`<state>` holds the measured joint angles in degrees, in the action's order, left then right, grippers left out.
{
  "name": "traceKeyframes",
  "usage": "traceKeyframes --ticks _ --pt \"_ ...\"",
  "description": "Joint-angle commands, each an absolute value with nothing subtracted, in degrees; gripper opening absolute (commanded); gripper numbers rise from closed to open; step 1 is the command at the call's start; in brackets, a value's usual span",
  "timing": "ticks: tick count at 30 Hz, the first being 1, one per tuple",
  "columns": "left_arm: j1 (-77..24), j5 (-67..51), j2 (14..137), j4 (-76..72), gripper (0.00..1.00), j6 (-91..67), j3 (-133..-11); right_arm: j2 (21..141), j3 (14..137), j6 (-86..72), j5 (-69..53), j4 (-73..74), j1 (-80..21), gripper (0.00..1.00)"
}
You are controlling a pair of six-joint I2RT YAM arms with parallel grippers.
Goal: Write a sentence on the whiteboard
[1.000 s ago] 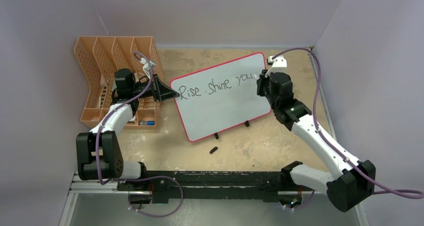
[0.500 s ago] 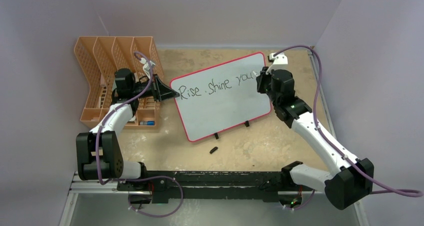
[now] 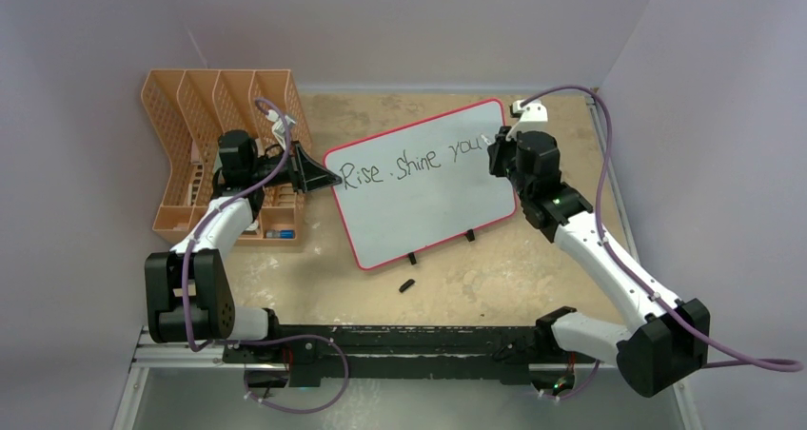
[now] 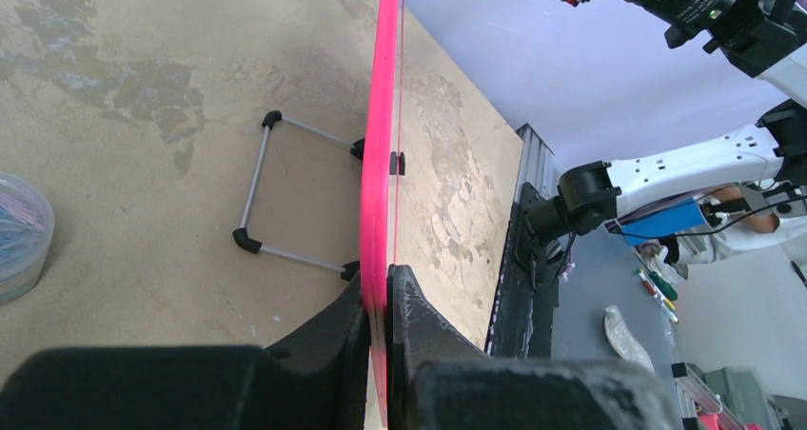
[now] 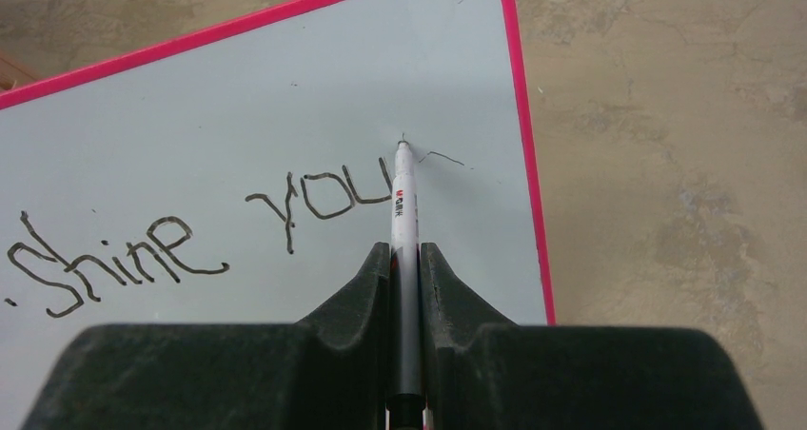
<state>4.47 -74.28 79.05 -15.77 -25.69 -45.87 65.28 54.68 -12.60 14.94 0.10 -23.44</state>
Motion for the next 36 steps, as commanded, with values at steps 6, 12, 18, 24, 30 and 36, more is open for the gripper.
traceKeyframes --ticks 6,12,18,24,30,36 --pt "4.7 -73.3 78.4 -16.1 0.0 -23.6 -47.5 64.3 55.4 -13.1 14.7 1.3 -23.0 0.0" --pt "4.7 -73.3 78.4 -16.1 0.0 -23.6 -47.6 63.5 54.2 -13.8 14.5 2.4 -23.0 0.0" --pt "4.7 -73.3 78.3 -16.1 0.0 -23.6 -47.5 63.3 53.6 -14.1 14.3 3.3 -23.0 0.0" --pt "4.7 -73.3 78.3 -16.1 0.0 -23.6 -47.5 63.2 53.4 -14.2 14.5 4.0 -22.9 0.0" --pt "4.7 -73.2 78.2 -16.1 0.0 -23.6 -47.5 62.9 53.0 -14.5 14.2 4.6 -22.9 0.0" --pt "4.7 -73.2 78.2 -16.1 0.0 -23.6 -47.5 62.7 53.0 -14.6 14.2 4.9 -23.0 0.0"
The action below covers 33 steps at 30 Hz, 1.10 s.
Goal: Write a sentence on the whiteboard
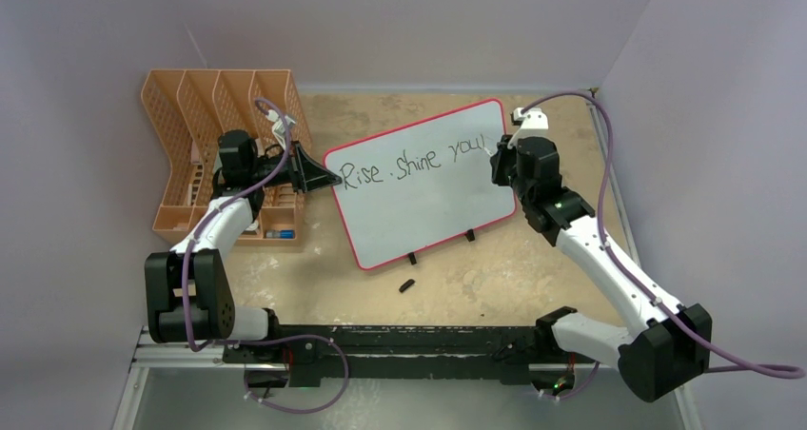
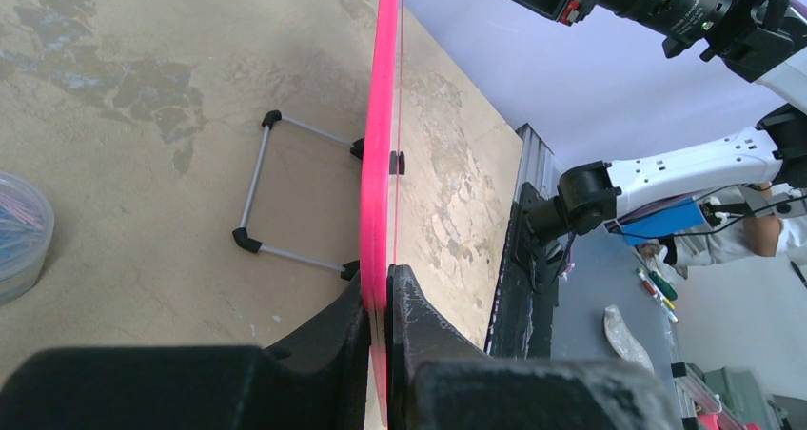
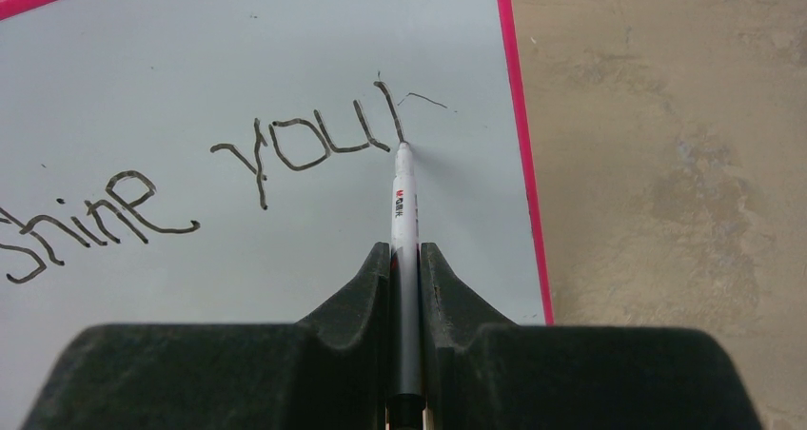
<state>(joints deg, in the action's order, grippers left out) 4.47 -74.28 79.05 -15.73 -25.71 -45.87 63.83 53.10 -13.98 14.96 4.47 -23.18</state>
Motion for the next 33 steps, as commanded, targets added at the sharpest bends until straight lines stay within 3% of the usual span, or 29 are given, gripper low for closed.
traceKeyframes --ticks 1,33 --pt "4.7 -73.2 78.3 -16.2 0.0 -23.6 -47.5 62.6 53.0 -14.6 14.2 5.0 -22.9 0.0" --pt "4.7 -73.2 78.4 -16.2 0.0 -23.7 -47.5 61.4 56.4 -14.0 15.1 2.3 -22.9 0.0"
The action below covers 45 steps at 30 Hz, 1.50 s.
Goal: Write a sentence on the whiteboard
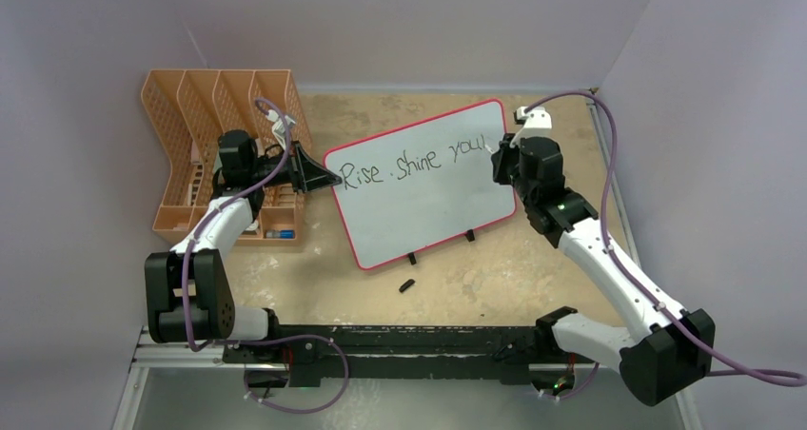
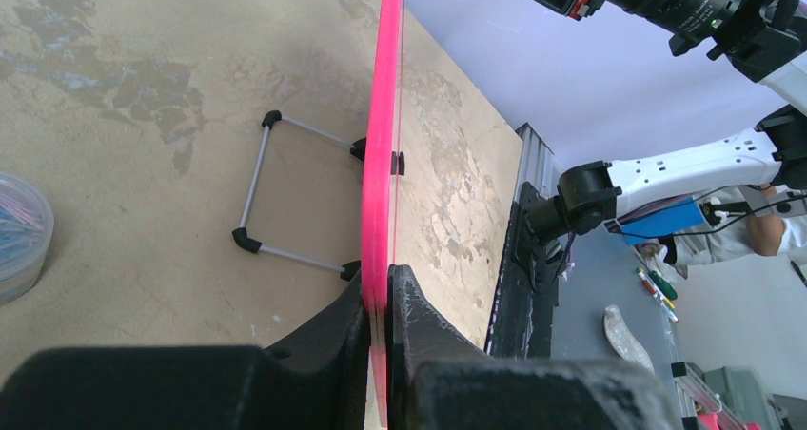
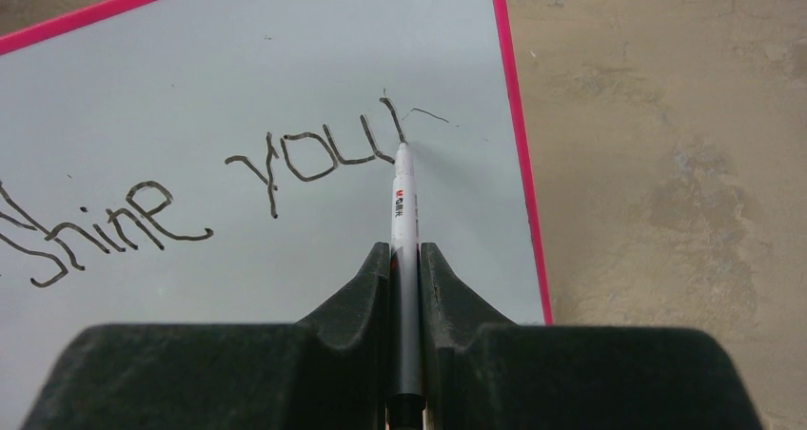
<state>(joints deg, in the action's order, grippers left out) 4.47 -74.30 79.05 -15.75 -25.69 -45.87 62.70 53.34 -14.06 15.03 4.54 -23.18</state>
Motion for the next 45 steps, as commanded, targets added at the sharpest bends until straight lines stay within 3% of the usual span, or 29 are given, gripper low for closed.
traceKeyframes --ticks 1,45 --pt "4.7 -73.3 78.4 -16.2 0.0 -23.7 -47.5 61.6 56.3 -14.0 15.1 2.1 -22.9 0.0" --pt "4.7 -73.1 78.3 -16.1 0.0 -23.6 -47.5 65.6 58.5 -13.8 18.0 -0.1 -21.9 0.0"
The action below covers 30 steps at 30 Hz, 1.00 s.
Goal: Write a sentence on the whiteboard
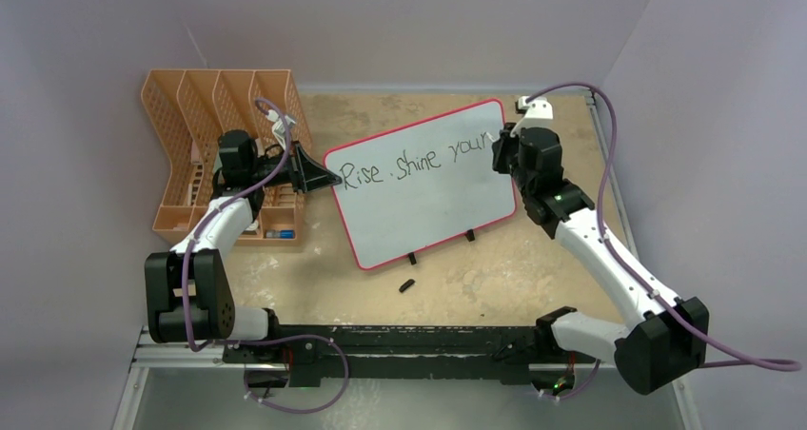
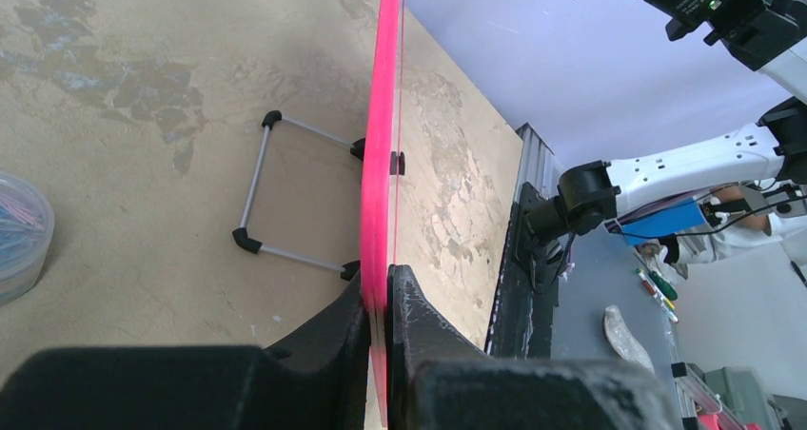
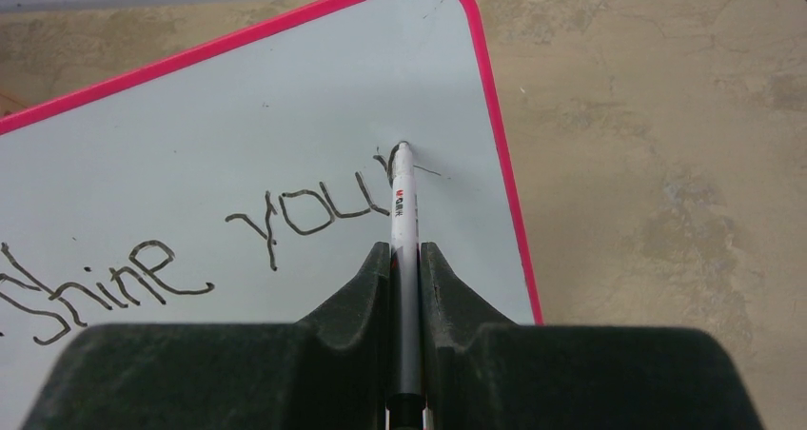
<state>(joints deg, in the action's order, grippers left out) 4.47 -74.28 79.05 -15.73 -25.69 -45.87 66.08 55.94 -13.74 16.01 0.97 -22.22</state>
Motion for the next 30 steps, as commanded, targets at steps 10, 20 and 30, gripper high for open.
traceKeyframes --ticks 10,20,30 --pt "4.7 -72.7 78.2 -16.2 0.0 -23.9 -47.4 61.1 59.9 -13.4 17.7 4.6 -21.9 0.0" --pt "4.7 -72.4 78.1 -16.5 0.0 -24.2 -47.2 56.6 59.7 -17.4 13.0 10.9 -24.5 0.0" --pt "4.7 -71.5 77.7 -17.4 0.0 -24.9 -46.6 55.7 58.3 -24.8 21.8 13.4 -40.5 0.0"
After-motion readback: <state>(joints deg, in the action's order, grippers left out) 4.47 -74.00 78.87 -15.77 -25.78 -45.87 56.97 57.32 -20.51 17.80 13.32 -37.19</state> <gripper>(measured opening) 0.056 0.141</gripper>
